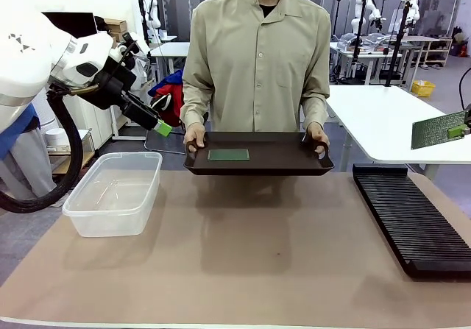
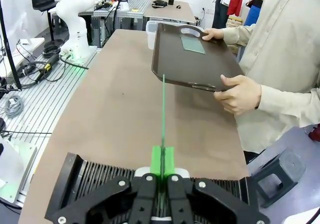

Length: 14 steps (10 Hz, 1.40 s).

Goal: Sort PCBs into racks and boxes based on the side picked up.
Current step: If the short side of the Blank PCB is picked up, insert it into the PCB Rack ; if the long side is picked up, place it in the Organizing box.

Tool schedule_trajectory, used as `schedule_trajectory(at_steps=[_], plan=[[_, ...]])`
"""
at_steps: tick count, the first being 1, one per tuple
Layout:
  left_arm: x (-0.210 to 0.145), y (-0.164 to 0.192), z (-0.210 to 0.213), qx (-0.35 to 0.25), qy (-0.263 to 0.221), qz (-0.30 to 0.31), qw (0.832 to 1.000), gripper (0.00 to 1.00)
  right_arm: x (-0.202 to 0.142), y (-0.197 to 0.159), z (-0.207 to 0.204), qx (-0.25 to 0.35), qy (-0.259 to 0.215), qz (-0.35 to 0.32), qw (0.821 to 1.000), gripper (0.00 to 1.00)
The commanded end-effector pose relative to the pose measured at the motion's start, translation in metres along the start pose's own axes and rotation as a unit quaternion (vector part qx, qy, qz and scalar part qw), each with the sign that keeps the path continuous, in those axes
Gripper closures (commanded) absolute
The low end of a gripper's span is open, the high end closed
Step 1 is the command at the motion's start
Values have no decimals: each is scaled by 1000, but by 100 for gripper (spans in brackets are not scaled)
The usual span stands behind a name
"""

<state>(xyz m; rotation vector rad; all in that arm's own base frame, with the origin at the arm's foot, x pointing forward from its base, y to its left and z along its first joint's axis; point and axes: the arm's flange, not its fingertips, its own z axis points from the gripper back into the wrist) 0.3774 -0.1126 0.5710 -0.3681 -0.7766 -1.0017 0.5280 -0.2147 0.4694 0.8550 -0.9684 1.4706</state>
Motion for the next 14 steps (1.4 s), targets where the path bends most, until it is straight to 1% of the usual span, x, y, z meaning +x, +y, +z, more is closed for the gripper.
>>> schedule_trajectory(at_steps=[1, 4, 8, 11, 13, 14], plan=[[-1, 0, -1, -2, 2, -2, 1000, 0, -16, -12, -6, -2, 6, 9, 1000, 98], [-1, 0, -1, -2, 2, -2, 1000, 0, -38, -18, -3, -3, 14, 24, 1000, 98], [-1, 0, -1, -2, 2, -2, 1000, 0, -67, -26, 0, 3, 5, -4, 1000, 98], [-1, 0, -1, -2, 2, -2, 1000, 0, -77, -28, 3, 3, 7, -7, 1000, 98], [-1, 0, -1, -2, 2, -2, 1000, 0, -79, -32, 4, 11, -18, -22, 1000, 98], [-1, 0, -1, -2, 2, -2, 1000, 0, -81, -25, -1, -1, 8, -12, 1000, 98]])
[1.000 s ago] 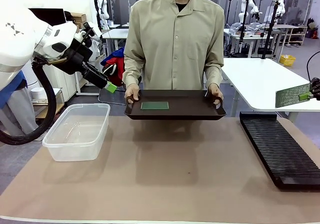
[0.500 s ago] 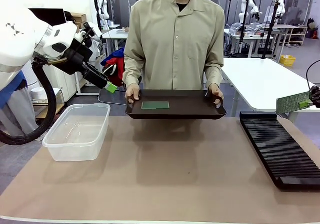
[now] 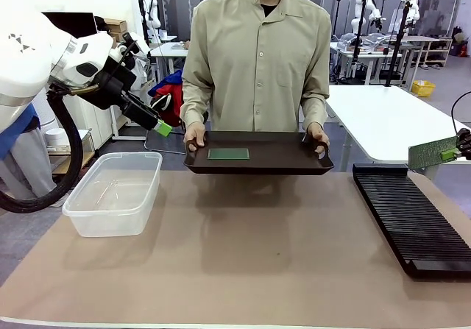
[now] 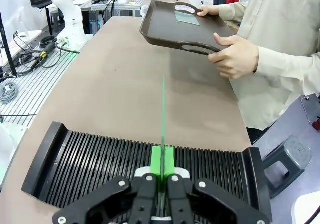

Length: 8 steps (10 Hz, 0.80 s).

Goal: Sort PCBs into racks and boxes based on the side picked up.
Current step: If the short side of the Blank PCB is picked up, insert it into the PCB Rack ; if the long side is picked up, place it in the Organizing box.

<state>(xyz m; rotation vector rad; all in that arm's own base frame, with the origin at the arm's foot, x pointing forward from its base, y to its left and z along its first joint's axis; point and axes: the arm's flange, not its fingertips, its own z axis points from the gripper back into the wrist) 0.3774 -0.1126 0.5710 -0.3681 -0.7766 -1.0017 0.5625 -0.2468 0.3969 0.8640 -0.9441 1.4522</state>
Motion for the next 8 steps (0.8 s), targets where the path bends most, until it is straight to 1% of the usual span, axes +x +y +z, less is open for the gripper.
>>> schedule_trajectory(at_steps=[1, 4, 5, 7, 8], plan=[[-1, 0, -1, -2, 2, -2, 1000, 0, 2, 0, -1, -4, 5, 2, 1000, 98], [-1, 0, -1, -2, 2, -2, 1000, 0, 0, 0, 0, -1, 1, 0, 1000, 98], [-1, 0, -1, -2, 2, -2, 1000, 0, -6, -3, -5, 5, -22, -11, 1000, 98], [-1, 0, -1, -2, 2, -2, 1000, 0, -14, 2, -18, -3, -22, -26, 999, 98], [-1, 0, -1, -2, 2, -2, 1000, 0, -19, 1, -24, -6, -14, -32, 999, 98]])
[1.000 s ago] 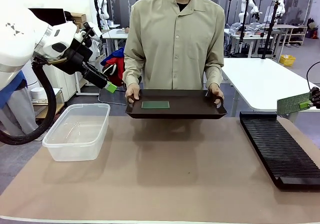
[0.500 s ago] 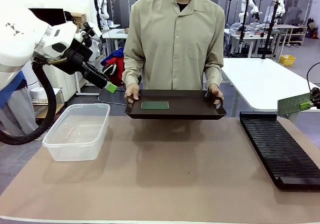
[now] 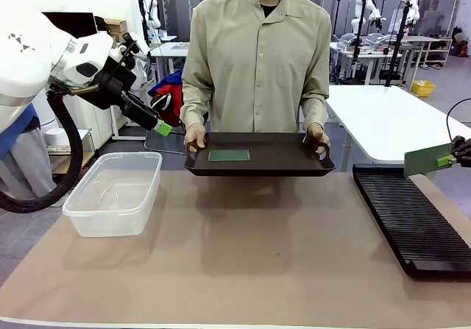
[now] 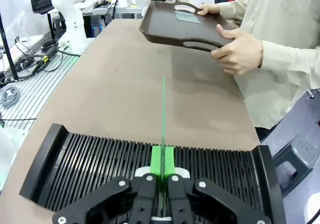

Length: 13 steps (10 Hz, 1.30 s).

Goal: Sort PCBs into racks and boxes based on the side picked up.
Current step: If the short side of the Blank PCB is picked up, insert it into the PCB Rack ; if the long side is picked up, place it in the Organizing box.

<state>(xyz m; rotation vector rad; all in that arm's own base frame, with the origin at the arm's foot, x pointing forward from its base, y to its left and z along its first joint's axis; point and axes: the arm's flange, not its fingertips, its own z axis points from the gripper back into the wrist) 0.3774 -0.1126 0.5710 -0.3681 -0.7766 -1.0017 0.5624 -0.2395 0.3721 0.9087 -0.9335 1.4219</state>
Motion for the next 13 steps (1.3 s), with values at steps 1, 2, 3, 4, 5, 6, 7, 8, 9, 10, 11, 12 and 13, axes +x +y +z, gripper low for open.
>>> schedule_trajectory(at_steps=[1, 2, 3, 4, 5, 6, 7, 8, 9, 10, 11, 12, 13], plan=[[-1, 0, -1, -2, 2, -2, 1000, 0, -7, -1, -14, -19, 0, -21, 1000, 98], [-1, 0, -1, -2, 2, -2, 1000, 0, -14, -2, -17, -21, 2, -30, 999, 98], [-1, 0, -1, -2, 2, -2, 1000, 0, -20, -5, -19, -26, 6, -32, 999, 98], [-1, 0, -1, -2, 2, -2, 1000, 0, -28, -7, -25, -29, 4, -39, 999, 98], [-1, 0, -1, -2, 2, -2, 1000, 0, -32, -10, -27, -29, 9, -44, 999, 98], [-1, 0, -1, -2, 2, -2, 1000, 0, -37, -13, -29, -33, 14, -48, 998, 98], [-1, 0, -1, -2, 2, -2, 1000, 0, -41, -15, -33, -35, 15, -53, 998, 98], [-1, 0, -1, -2, 2, -2, 1000, 0, -44, -18, -36, -31, 18, -57, 998, 98], [-1, 0, -1, -2, 2, -2, 1000, 0, -47, -22, -40, -27, 22, -62, 997, 98], [-1, 0, -1, -2, 2, -2, 1000, 0, -51, -24, -45, -26, 26, -66, 997, 98], [-1, 0, -1, -2, 2, -2, 1000, 0, -53, -27, -47, -23, 31, -68, 997, 98], [-1, 0, -1, -2, 2, -2, 1000, 0, -55, -30, -50, -18, 32, -71, 997, 98], [-1, 0, -1, -2, 2, -2, 1000, 0, -59, -32, -54, -21, 37, -71, 997, 98]])
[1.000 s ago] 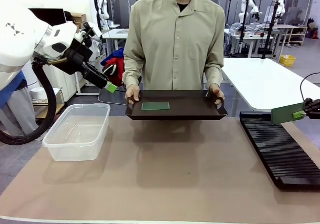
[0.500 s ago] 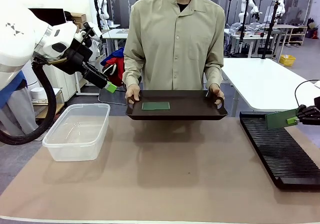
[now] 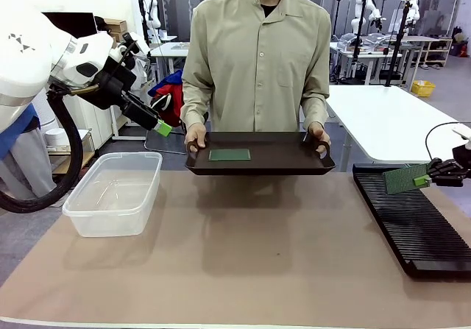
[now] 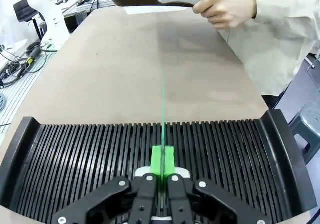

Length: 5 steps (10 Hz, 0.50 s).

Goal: Sort PCBs into racks and boxes based on the side picked up.
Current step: If the short side of the Blank PCB is picked up, insert it into the PCB Rack ; if the long side is picked up, place it in the Organizing box.

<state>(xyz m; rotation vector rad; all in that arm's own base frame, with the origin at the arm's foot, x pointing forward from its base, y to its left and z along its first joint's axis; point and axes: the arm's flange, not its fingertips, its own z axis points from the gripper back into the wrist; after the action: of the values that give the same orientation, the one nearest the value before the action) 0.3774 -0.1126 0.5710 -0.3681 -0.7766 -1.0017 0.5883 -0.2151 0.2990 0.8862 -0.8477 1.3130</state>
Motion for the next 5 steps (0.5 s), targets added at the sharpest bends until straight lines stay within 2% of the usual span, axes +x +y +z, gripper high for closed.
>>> schedule_trajectory(at_steps=[1, 5], plan=[[-1, 0, -1, -2, 2, -2, 1000, 0, -1, -10, -6, -4, 16, -9, 1000, 98], [-1, 0, -1, -2, 2, -2, 1000, 0, -10, -17, -11, -6, 22, -11, 1000, 98]])
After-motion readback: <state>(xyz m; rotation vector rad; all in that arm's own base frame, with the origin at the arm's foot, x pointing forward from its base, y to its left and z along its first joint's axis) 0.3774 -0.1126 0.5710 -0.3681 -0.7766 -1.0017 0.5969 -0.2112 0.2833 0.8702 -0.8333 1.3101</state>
